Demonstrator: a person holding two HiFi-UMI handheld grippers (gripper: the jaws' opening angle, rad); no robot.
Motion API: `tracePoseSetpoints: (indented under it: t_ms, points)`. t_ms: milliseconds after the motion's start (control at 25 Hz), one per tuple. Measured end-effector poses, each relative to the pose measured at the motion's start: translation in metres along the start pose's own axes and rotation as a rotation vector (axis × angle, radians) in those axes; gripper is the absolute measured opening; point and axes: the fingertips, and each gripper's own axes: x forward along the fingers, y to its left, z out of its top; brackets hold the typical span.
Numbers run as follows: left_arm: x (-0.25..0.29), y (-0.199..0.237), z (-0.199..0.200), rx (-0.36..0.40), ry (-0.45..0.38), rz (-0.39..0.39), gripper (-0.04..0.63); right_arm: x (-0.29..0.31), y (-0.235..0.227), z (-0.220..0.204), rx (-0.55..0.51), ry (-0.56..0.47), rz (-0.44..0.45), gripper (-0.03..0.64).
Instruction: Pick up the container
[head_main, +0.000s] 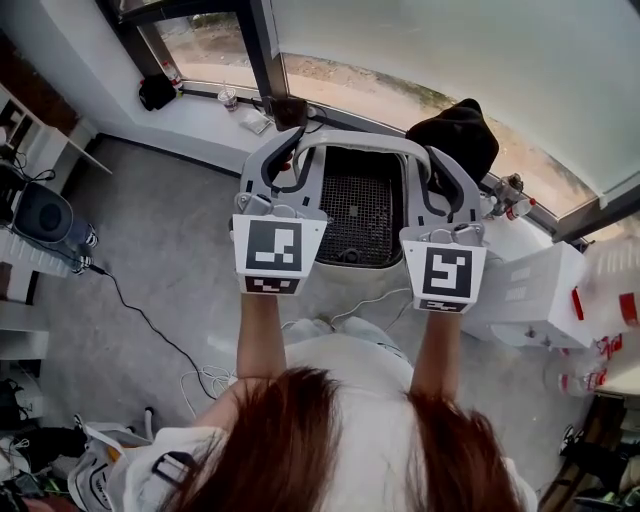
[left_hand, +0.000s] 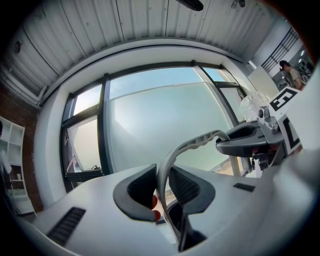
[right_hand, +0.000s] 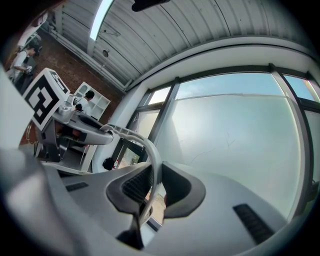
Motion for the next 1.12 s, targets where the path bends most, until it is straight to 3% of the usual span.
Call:
tracePoseSetpoints:
  t_ms: [480, 1120]
  points:
    - [0.014, -0.028, 0.018, -0.009, 0.02, 0.022, 0.083, -0.01, -0.036, 0.0, -0.009, -0.012, 0.026, 0.069]
    - [0.008, -0.033, 0.017, 0.009, 0.049, 0.038, 0.081, -0.008, -0.041, -0.003, 0.024, -0.038, 0.038, 0.069]
